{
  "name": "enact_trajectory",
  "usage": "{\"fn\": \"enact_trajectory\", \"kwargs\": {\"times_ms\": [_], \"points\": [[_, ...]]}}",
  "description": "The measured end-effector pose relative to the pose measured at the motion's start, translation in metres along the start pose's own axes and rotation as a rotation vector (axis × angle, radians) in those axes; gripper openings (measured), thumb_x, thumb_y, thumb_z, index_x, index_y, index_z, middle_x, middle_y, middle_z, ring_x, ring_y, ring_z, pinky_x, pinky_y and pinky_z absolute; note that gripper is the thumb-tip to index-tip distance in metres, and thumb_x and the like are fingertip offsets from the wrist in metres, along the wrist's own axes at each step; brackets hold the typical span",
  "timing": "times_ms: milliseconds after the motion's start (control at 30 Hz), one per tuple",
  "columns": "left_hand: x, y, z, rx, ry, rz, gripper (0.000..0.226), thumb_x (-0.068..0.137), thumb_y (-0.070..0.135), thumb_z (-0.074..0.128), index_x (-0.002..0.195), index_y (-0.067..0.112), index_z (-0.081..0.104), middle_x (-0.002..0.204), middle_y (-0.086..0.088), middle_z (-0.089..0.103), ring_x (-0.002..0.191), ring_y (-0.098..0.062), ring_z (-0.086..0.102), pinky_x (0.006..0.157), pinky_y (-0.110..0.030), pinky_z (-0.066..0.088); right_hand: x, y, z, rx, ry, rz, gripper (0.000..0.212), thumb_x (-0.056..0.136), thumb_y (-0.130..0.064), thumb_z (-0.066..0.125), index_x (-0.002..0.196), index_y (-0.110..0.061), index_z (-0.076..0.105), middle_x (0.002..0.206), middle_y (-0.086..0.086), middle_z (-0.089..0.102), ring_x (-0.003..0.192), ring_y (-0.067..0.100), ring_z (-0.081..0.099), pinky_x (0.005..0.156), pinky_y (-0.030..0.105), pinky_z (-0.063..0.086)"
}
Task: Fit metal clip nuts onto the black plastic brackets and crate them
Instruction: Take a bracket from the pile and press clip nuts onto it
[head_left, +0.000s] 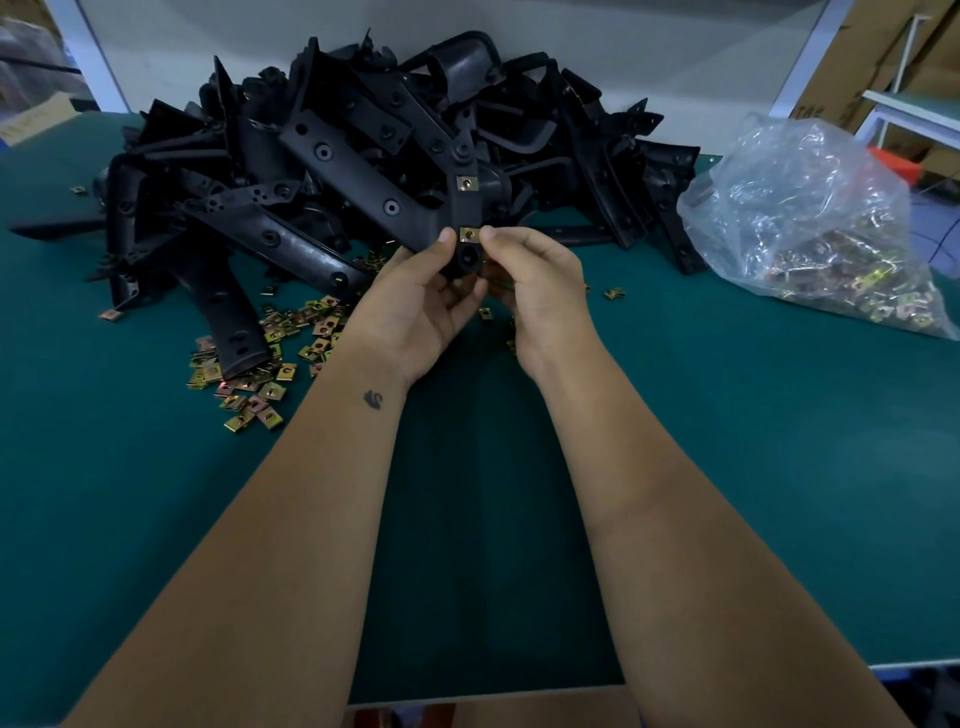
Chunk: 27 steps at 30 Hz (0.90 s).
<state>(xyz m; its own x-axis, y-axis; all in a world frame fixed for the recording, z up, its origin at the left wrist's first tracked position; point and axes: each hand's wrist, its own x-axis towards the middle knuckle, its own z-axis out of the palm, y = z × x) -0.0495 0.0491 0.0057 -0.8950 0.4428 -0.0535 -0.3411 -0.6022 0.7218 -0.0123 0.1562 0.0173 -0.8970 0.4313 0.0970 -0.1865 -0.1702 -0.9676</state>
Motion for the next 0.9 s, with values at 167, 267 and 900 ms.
{"fn": "enact_trajectory", "kwargs": {"times_ms": [167,267,900], "points": [[-0.002,0.000,0.002,0.089,0.005,-0.016,0.020,0.099,0.018,0.059,0.117,0.013,0.054,0.095,-0.003,0.068,0.065,-0.010,0.066,0.054,-0.022,0.050,-0.001,0.001,-0.001,-0.006,0.026,-0.019,0.024,0.088,-0.005,0.068,0.067,-0.016,0.067,0.073,0.002,0.066,0.079,0.020,0.060,0.076,0.040,0.052],[-0.002,0.001,0.002,0.110,0.026,-0.034,0.014,0.098,0.018,0.060,0.111,0.016,0.053,0.091,-0.001,0.063,0.060,-0.009,0.057,0.045,-0.019,0.040,-0.002,0.001,0.000,-0.027,0.036,-0.028,0.024,0.087,-0.004,0.068,0.066,-0.016,0.067,0.074,0.004,0.066,0.080,0.021,0.061,0.084,0.044,0.053],[-0.015,-0.017,0.027,0.316,0.146,0.119,0.022,0.095,0.016,0.065,0.117,0.011,0.060,0.110,-0.009,0.073,0.098,-0.022,0.072,0.078,-0.034,0.060,-0.027,-0.002,0.007,0.011,0.281,-0.001,0.019,0.091,-0.016,0.063,0.073,-0.011,0.062,0.067,-0.005,0.060,0.057,0.000,0.055,0.057,0.017,0.047]]}}
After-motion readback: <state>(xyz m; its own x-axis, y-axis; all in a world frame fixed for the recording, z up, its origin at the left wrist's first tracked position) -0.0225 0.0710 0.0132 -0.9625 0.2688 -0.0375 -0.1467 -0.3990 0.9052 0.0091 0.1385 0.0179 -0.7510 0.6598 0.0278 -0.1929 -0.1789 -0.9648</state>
